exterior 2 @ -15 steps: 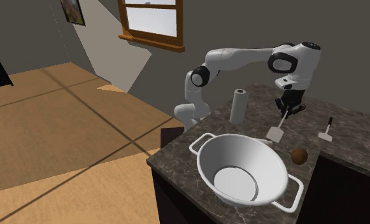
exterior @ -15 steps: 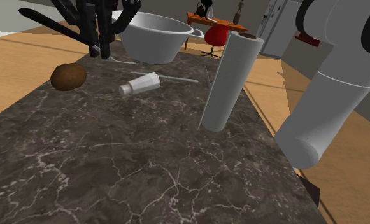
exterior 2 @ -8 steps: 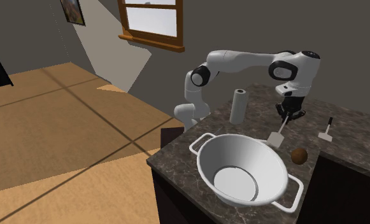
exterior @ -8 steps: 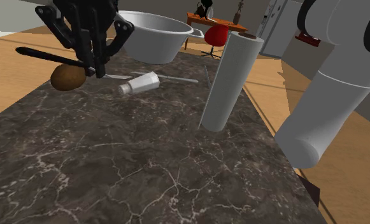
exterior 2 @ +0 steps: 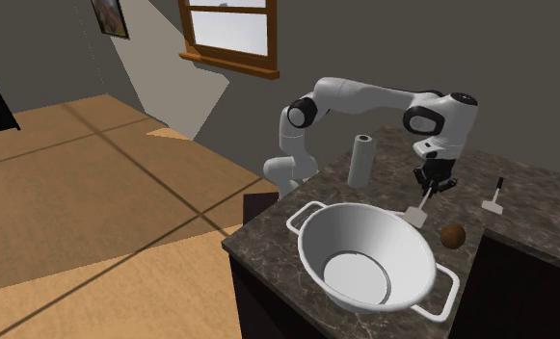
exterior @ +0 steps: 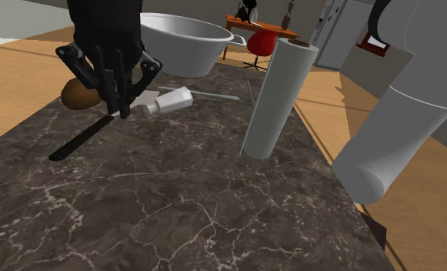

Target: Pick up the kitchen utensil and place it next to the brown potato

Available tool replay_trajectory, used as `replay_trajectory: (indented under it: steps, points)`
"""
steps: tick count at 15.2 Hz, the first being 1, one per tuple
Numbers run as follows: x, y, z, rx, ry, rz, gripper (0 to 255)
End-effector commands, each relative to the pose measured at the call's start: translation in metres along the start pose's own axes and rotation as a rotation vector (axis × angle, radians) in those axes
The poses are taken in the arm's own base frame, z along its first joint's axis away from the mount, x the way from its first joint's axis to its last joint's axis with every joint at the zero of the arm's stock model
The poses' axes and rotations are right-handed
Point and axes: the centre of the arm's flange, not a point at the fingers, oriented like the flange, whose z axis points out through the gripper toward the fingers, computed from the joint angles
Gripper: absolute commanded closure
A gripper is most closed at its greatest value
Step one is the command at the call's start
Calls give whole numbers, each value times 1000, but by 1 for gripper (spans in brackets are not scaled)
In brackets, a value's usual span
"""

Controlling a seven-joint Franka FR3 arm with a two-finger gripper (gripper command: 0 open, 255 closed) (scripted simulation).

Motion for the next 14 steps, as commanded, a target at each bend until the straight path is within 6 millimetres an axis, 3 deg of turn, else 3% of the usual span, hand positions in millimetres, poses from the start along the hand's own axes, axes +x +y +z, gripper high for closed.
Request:
replay_trajectory:
  steps: [1,8,14]
  points:
    - [0,0,10,0,0,0,255]
    - [2,0,46,0,0,0,255]
    - [2,0,46,0,0,0,255]
